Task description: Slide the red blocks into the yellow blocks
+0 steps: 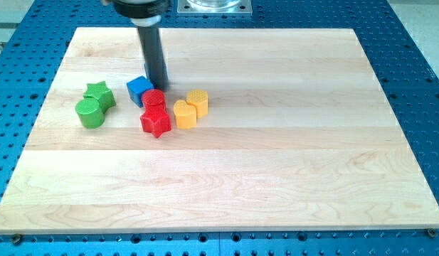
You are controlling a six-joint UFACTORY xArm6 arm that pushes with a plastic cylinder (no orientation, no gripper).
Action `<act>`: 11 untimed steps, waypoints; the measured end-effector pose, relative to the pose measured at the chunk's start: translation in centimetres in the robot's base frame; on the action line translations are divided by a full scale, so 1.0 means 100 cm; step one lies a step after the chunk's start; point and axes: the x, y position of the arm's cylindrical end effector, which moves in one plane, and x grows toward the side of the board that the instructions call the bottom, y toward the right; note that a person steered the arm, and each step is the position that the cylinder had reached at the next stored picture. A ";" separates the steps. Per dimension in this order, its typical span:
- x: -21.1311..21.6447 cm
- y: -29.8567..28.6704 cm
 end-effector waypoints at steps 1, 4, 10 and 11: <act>0.014 0.015; 0.034 -0.091; 0.124 -0.014; 0.140 -0.095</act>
